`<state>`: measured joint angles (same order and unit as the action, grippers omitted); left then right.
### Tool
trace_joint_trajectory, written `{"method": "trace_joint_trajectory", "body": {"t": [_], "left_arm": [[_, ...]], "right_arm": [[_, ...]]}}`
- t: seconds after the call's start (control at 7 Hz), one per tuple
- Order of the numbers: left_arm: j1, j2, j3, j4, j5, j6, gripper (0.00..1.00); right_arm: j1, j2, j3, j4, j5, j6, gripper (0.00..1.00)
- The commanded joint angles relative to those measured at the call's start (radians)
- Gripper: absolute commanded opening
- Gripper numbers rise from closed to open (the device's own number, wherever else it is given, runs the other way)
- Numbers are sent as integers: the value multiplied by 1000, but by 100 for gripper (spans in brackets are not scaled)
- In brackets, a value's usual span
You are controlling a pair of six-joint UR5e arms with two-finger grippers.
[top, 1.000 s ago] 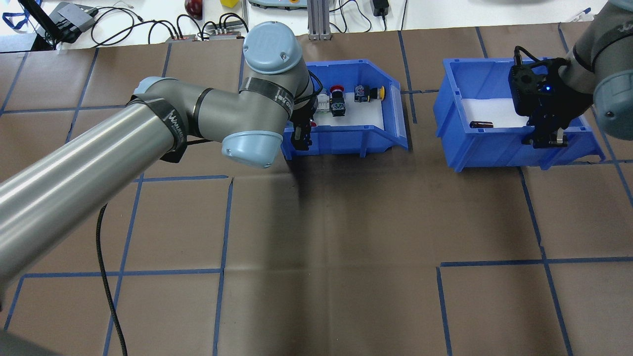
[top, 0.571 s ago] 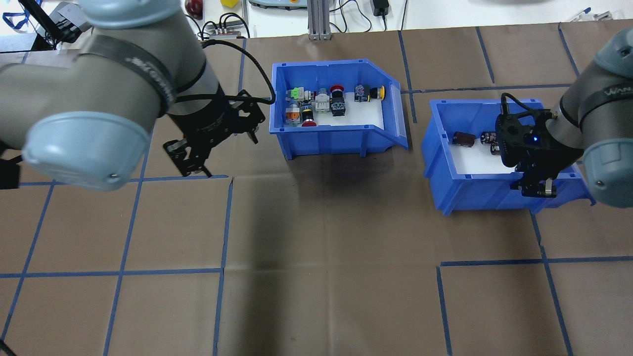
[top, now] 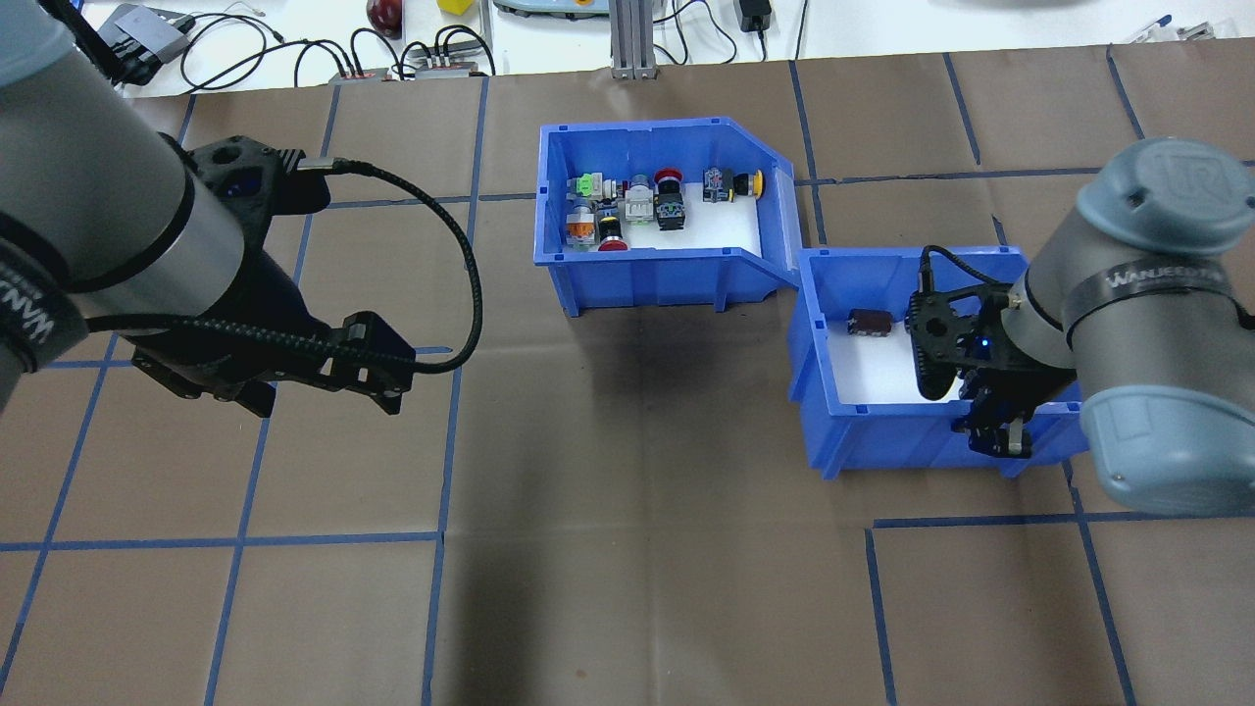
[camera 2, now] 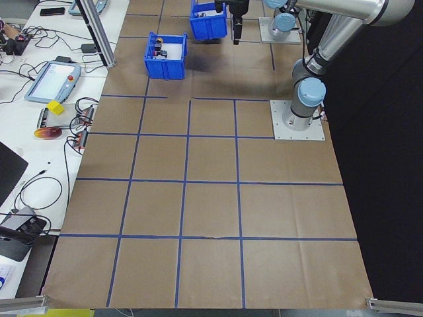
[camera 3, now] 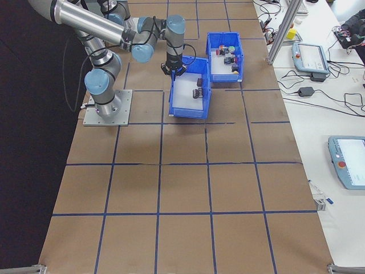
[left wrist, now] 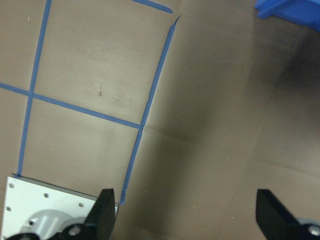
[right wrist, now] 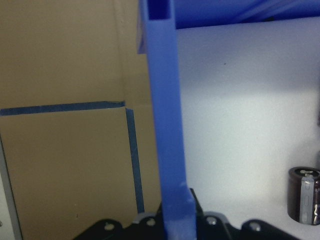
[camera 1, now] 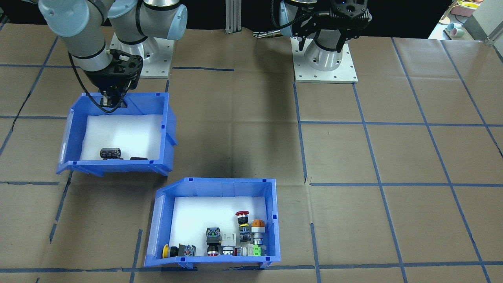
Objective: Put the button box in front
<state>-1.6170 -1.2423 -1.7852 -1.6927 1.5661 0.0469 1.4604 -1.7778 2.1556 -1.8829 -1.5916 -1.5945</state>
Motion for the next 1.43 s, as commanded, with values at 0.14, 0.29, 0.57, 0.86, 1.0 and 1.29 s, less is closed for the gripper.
{"method": "trace_joint_trajectory", "body": {"t": [0.14, 0.29, 0.57, 0.86, 1.0, 1.29], "left_arm": [[111, 69, -62, 48, 0, 200, 99], [109, 73, -57, 42, 11, 199, 100], [109, 72, -62, 47, 15, 205, 100], [109, 69, -63, 50, 14, 205, 100], [111, 70, -63, 50, 14, 205, 100], [111, 73, -63, 50, 15, 203, 100]], "right_arm": [[272, -2, 13, -39, -5, 244, 9], [369, 9, 13, -91, -4, 346, 9], [499, 84, 13, -212, -1, 509, 9], [622, 202, 12, -370, -19, 634, 9], [649, 233, 7, -390, -75, 642, 9], [649, 231, 7, -386, -105, 640, 9]]}}
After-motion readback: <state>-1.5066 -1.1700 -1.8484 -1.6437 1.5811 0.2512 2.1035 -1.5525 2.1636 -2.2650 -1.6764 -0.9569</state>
